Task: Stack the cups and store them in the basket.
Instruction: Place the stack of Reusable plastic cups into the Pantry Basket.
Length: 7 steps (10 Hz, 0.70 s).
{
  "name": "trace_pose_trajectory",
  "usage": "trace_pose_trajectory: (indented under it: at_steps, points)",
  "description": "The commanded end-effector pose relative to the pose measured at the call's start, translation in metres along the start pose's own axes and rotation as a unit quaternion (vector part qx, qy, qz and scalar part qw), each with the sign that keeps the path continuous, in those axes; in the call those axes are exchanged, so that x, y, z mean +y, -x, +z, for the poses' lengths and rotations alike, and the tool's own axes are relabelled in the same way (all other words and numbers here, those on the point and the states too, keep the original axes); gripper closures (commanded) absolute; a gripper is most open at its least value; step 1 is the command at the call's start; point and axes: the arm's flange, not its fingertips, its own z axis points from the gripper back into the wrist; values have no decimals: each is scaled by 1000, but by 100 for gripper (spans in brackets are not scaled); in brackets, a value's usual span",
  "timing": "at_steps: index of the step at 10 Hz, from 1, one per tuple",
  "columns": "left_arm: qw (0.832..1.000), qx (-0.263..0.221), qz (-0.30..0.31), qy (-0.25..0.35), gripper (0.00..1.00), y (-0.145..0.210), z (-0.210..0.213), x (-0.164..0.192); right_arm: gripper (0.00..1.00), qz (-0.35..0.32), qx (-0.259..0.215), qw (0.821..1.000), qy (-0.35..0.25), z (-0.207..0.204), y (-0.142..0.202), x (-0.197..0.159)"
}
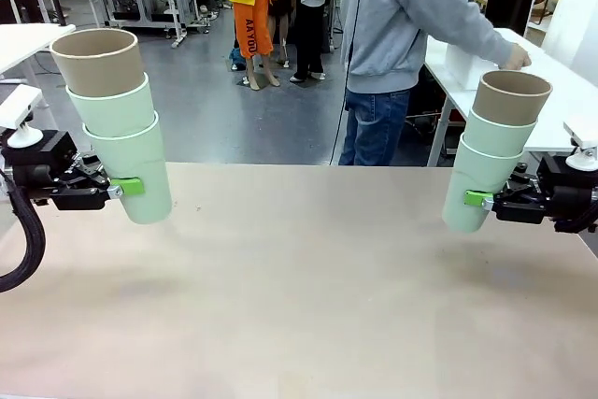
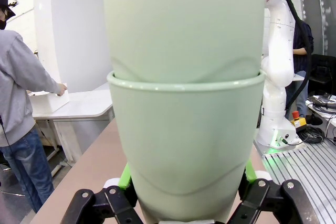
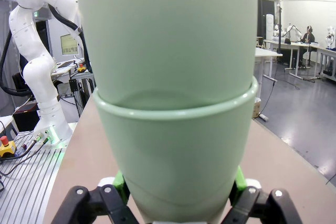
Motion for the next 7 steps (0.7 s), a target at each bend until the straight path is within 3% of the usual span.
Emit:
trace_pose_trajectory:
  at_steps: [1, 7]
  points:
    - [1000, -2, -8, 2, 14, -3, -2, 0, 14, 5, -4, 1000, 2, -2, -3, 0]
    - [1000, -2, -8, 2, 14, -3, -2, 0, 14, 5, -4, 1000, 2, -2, -3, 0]
